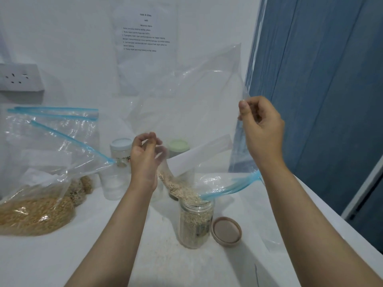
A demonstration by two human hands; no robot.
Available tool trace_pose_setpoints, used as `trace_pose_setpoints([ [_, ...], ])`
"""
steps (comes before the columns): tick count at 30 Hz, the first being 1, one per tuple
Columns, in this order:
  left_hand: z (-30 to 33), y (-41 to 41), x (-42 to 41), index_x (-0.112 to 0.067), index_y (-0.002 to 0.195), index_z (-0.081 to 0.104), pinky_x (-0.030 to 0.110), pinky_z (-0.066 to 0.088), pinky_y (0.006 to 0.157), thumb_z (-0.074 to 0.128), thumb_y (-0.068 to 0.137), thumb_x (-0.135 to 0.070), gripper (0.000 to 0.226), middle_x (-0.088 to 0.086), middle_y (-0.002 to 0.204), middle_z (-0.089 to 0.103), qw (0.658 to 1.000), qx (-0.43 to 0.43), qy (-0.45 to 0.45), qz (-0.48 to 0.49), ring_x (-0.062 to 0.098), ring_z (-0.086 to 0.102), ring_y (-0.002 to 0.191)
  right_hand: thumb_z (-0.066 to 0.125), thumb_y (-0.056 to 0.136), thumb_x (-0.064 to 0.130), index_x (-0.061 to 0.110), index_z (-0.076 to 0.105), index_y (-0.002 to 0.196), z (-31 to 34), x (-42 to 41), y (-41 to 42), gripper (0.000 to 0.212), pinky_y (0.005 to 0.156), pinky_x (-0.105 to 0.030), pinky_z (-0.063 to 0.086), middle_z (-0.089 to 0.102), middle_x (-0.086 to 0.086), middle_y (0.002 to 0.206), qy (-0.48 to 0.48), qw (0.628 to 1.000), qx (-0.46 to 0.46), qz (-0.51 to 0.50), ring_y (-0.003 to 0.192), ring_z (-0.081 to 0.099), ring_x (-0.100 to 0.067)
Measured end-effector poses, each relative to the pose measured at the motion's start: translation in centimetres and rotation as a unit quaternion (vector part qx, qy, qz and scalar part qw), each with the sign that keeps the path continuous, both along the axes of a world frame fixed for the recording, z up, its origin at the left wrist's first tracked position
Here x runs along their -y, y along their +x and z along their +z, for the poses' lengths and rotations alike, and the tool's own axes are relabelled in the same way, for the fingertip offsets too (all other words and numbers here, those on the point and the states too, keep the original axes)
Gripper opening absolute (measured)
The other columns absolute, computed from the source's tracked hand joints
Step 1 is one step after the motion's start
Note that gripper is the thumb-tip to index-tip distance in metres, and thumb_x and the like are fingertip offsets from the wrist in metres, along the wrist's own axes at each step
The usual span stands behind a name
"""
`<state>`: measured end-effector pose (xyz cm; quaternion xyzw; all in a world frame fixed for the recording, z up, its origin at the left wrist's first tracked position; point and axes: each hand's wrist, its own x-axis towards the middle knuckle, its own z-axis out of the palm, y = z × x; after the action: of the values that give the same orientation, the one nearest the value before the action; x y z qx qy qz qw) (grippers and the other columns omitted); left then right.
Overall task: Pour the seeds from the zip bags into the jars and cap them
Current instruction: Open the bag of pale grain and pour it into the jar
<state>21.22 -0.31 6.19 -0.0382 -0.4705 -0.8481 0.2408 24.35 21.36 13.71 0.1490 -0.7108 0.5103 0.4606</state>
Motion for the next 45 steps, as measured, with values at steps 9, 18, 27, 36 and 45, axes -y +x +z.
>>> trace_pose_setpoints([
  [9, 0.9, -0.1, -0.5, -0.019, 0.094, 0.051, 0.022, 0.052, 0.059, 0.055, 0.101, -0.025, 0.01, -0.005, 0.074, 0.059, 1.0, 0.004, -0.011, 0.015, 0.01, 0.053, 0.059, 0.059, 0.099, 0.026, 0.029, 0.056, 0.081, 0.6, -0.4, -0.6, 0.019, 0.074, -0.029, 0.051, 0.061, 0.013, 0.077, -0.017, 0.999, 0.006, 0.031, 0.074, 0.062, -0.004],
  [18, 1.1, 0.1, -0.6, -0.019, 0.096, 0.052, 0.025, 0.052, 0.063, 0.056, 0.101, -0.027, 0.01, -0.003, 0.079, 0.058, 1.0, 0.01, -0.018, 0.017, 0.01, 0.055, 0.06, 0.06, 0.099, 0.023, 0.031, 0.058, 0.081, 0.5, -0.3, -1.2, 0.02, 0.072, -0.027, 0.049, 0.061, 0.013, 0.076, -0.06, 0.997, 0.005, 0.041, 0.072, 0.06, -0.002],
  [27, 1.5, 0.4, -0.8, -0.018, 0.096, 0.052, 0.029, 0.052, 0.069, 0.057, 0.1, -0.028, 0.012, -0.003, 0.078, 0.059, 1.0, 0.004, -0.017, 0.013, 0.011, 0.055, 0.061, 0.059, 0.098, 0.022, 0.031, 0.056, 0.078, 0.8, -0.5, -1.3, 0.022, 0.068, -0.031, 0.048, 0.06, 0.012, 0.073, -0.056, 0.998, -0.001, 0.035, 0.068, 0.058, -0.002],
  [36, 1.7, 0.4, -0.8, -0.019, 0.095, 0.052, 0.031, 0.052, 0.072, 0.057, 0.1, -0.027, 0.01, -0.002, 0.08, 0.058, 1.0, 0.005, -0.021, 0.011, 0.01, 0.055, 0.061, 0.059, 0.096, 0.041, 0.032, 0.057, 0.084, 1.1, -1.6, -1.1, 0.015, 0.075, -0.042, 0.054, 0.066, 0.012, 0.079, -0.024, 0.998, 0.037, 0.038, 0.08, 0.063, -0.014],
  [45, 1.5, 0.4, -0.9, -0.02, 0.095, 0.052, 0.029, 0.054, 0.071, 0.056, 0.101, -0.026, 0.009, -0.001, 0.082, 0.057, 1.0, 0.007, -0.025, 0.01, 0.008, 0.054, 0.06, 0.067, 0.093, 0.035, 0.02, 0.064, 0.079, -4.7, -5.4, -0.5, 0.02, 0.072, -0.033, 0.049, 0.067, 0.01, 0.064, 0.023, 0.98, 0.186, 0.072, 0.066, 0.061, -0.009],
])
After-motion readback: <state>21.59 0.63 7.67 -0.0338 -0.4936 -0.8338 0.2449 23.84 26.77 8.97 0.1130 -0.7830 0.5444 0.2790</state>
